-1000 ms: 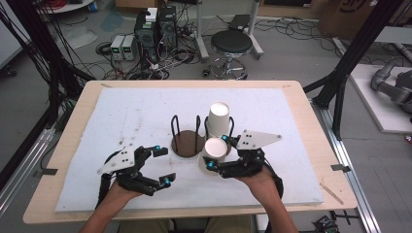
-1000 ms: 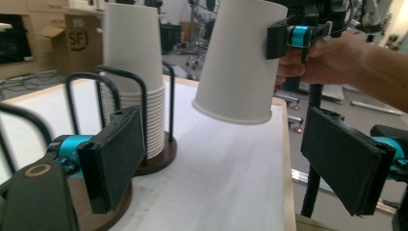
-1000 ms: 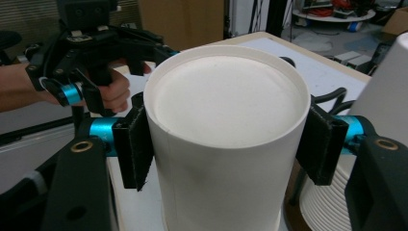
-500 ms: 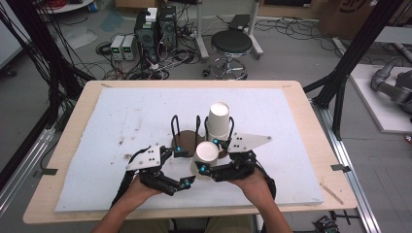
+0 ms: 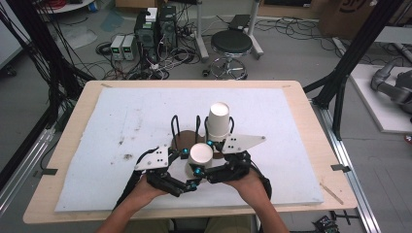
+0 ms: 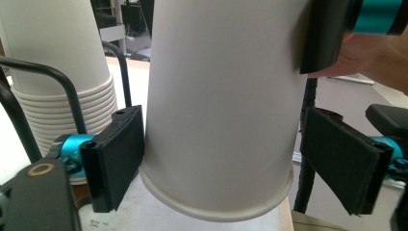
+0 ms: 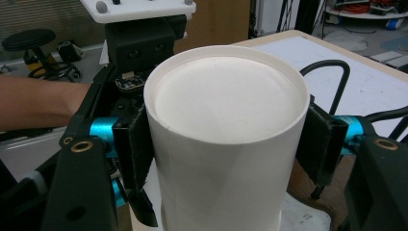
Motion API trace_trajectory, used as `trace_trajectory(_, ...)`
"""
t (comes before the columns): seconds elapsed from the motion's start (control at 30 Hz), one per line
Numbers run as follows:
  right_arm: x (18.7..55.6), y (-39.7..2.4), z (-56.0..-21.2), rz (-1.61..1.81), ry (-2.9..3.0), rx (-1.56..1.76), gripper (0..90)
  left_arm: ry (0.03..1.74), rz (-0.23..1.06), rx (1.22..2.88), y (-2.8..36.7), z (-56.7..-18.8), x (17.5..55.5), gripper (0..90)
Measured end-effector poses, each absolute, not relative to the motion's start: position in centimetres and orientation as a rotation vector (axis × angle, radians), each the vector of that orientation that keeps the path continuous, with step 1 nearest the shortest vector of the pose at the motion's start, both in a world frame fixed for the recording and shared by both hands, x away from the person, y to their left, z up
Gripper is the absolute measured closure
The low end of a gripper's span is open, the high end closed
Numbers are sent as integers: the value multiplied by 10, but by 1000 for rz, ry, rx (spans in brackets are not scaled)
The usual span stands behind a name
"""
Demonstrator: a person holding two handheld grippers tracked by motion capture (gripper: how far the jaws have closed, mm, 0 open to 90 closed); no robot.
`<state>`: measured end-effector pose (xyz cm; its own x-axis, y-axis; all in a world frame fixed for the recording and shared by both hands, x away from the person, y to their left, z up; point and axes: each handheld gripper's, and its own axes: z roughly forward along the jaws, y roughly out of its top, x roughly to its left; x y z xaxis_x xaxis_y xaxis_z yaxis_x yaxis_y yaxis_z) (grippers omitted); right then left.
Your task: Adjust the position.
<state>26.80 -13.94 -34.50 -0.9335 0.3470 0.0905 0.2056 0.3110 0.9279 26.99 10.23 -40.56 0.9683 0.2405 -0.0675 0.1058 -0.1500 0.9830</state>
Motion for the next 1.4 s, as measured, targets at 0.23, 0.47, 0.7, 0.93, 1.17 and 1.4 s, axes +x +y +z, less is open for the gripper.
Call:
trace_trajectory(0.23,270,-140,-348,1721,2445,528,330,250,123,1735,105,-406,271,256)
trace_trajectory(0.47,270,-139,-349,1715,2456,541,302,242,127,1773,107,-403,271,308)
trace_trajectory(0.7,271,-144,-343,1692,2432,547,178,235,142,1875,113,-392,274,323)
trace_trajectory(0.93,273,-154,-335,1617,2477,492,178,218,162,2010,116,-377,277,325)
trace_trajectory(1.17,276,-157,-326,1515,2545,408,179,170,177,2143,113,-360,282,328)
trace_trajectory(1.4,283,-149,-319,1381,2625,295,179,129,176,2247,108,-347,285,328)
